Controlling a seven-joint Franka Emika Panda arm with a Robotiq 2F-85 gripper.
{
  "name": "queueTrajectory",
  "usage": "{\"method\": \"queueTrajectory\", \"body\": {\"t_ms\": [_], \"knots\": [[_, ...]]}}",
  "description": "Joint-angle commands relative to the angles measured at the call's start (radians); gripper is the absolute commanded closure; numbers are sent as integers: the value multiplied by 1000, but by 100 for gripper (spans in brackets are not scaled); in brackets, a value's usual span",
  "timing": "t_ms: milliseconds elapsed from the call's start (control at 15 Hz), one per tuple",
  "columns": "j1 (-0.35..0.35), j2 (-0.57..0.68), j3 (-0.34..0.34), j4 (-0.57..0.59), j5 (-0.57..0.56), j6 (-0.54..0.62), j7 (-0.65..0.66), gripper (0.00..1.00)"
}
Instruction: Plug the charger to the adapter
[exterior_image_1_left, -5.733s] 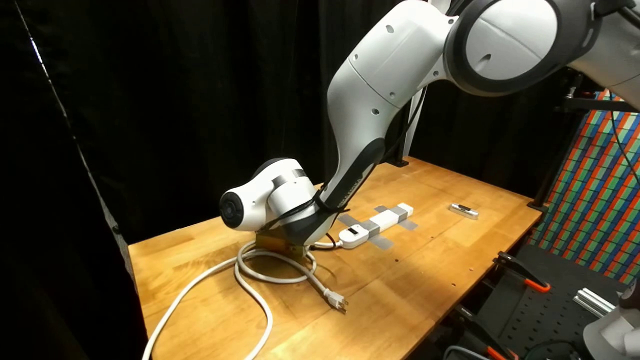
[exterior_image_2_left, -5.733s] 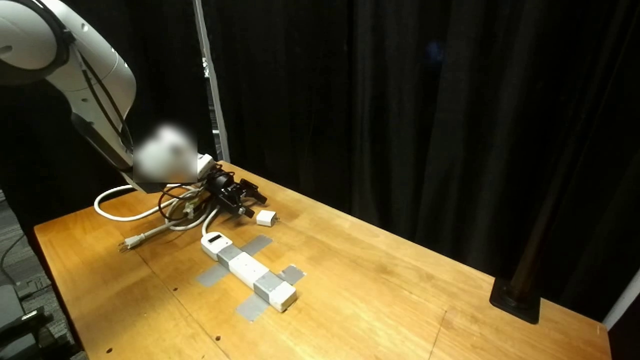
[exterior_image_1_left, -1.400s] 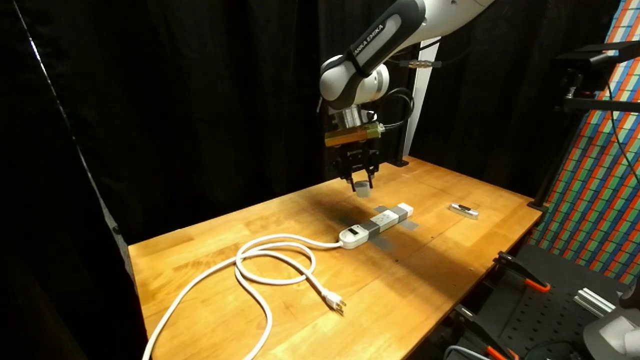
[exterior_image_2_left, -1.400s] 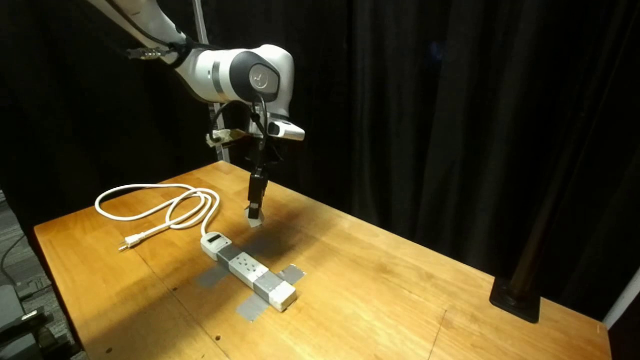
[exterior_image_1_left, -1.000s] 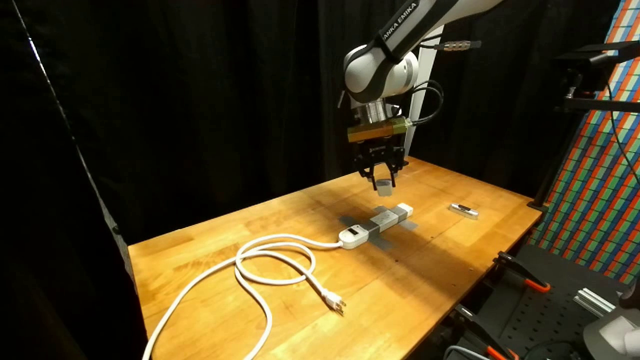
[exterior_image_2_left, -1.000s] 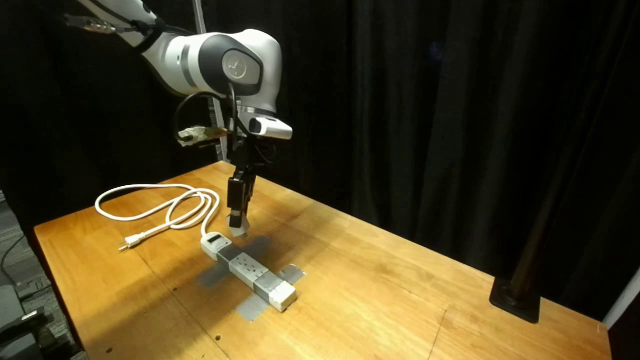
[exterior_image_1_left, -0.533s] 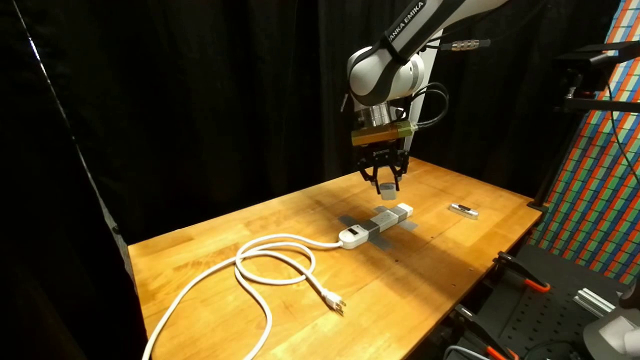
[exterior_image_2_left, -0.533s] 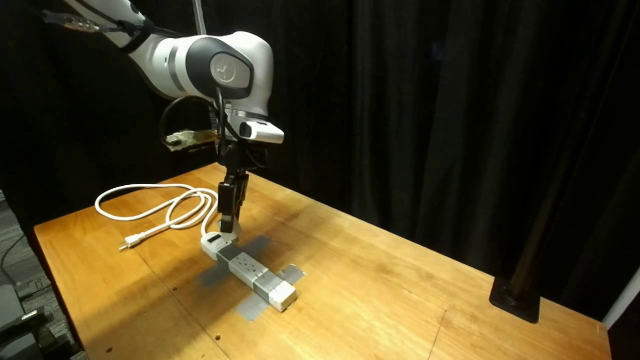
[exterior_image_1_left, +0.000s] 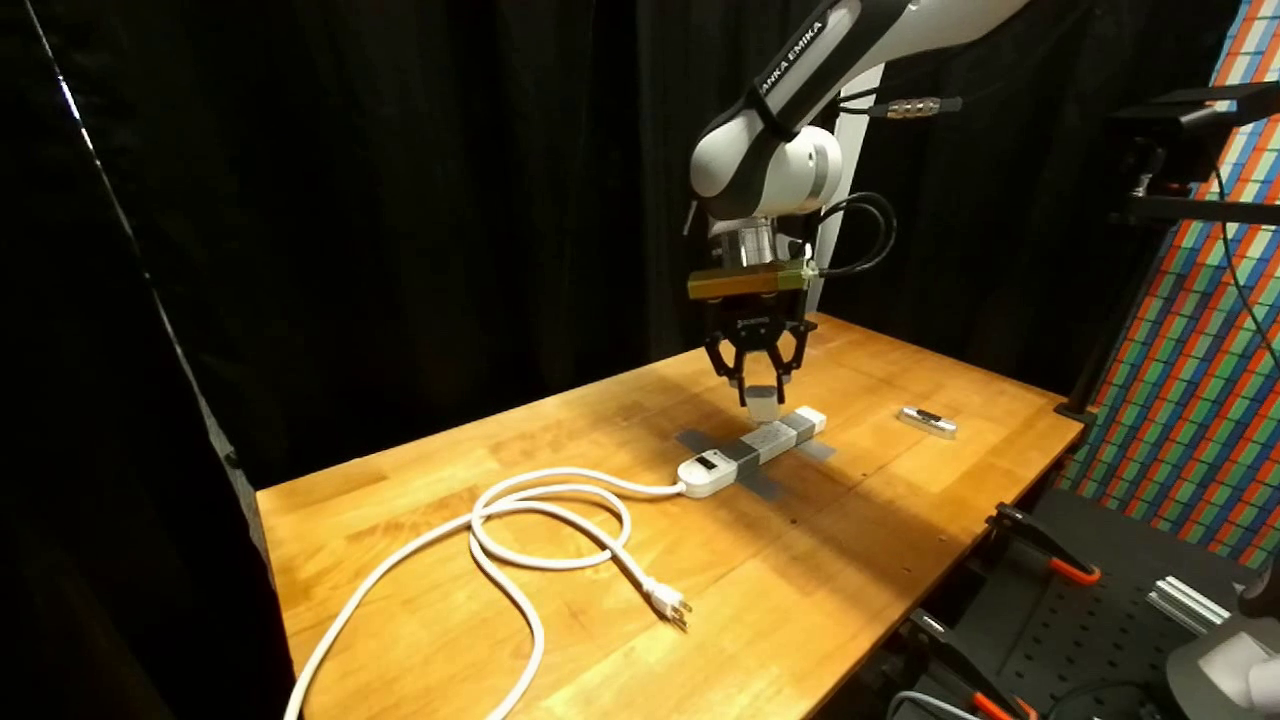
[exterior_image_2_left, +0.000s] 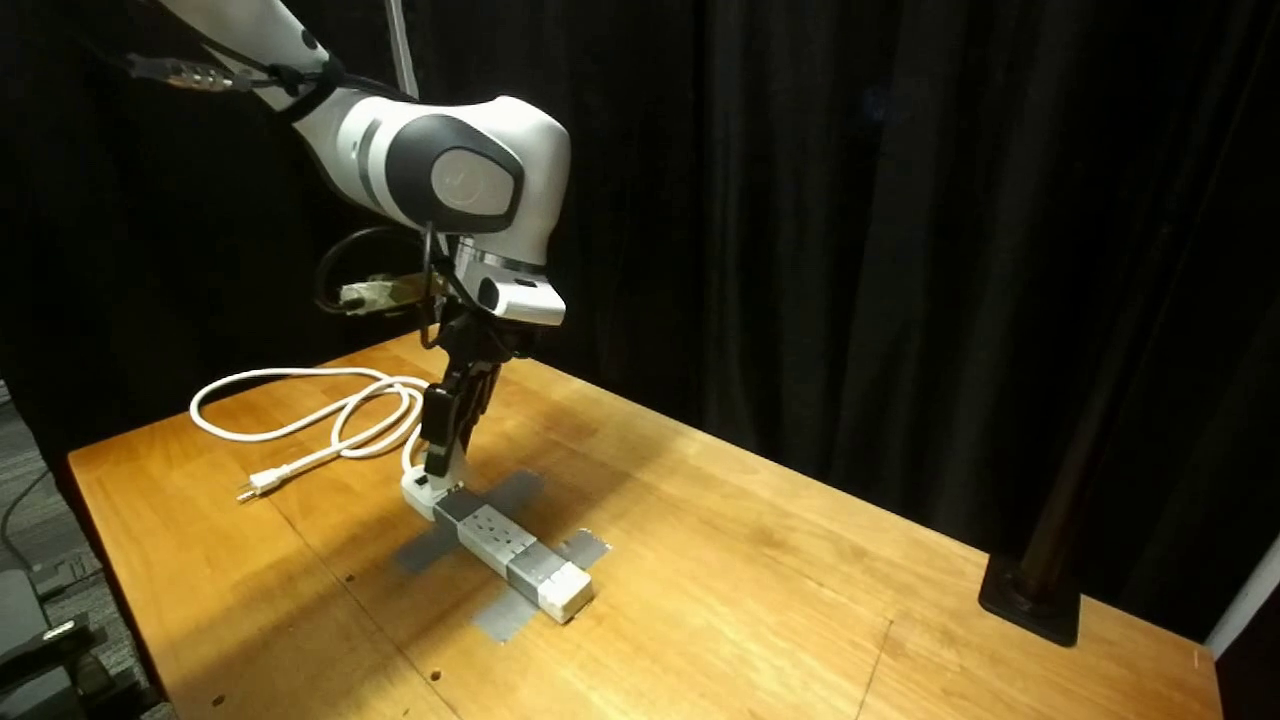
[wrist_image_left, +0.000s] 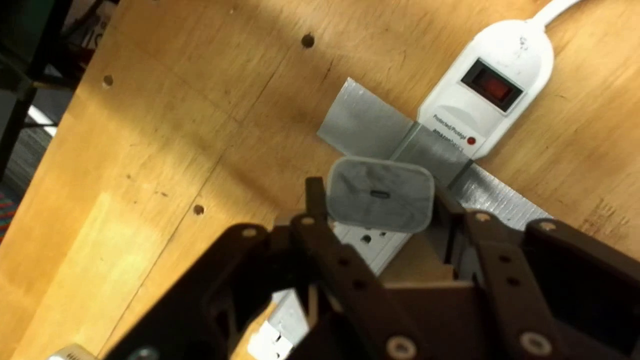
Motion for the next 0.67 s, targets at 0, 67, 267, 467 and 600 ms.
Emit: {"method": "queueTrajectory", "body": {"t_ms": [0, 67, 267, 467, 600], "knots": [[-23, 40, 0, 35, 107, -11, 11, 76], [-31, 43, -1, 30, 138, 4, 7, 76], [-55, 43, -5, 18, 223, 58, 1, 76], [-83, 46, -9, 29, 288, 81, -2, 76], [-98, 52, -18, 33, 308, 82, -1, 76]]}}
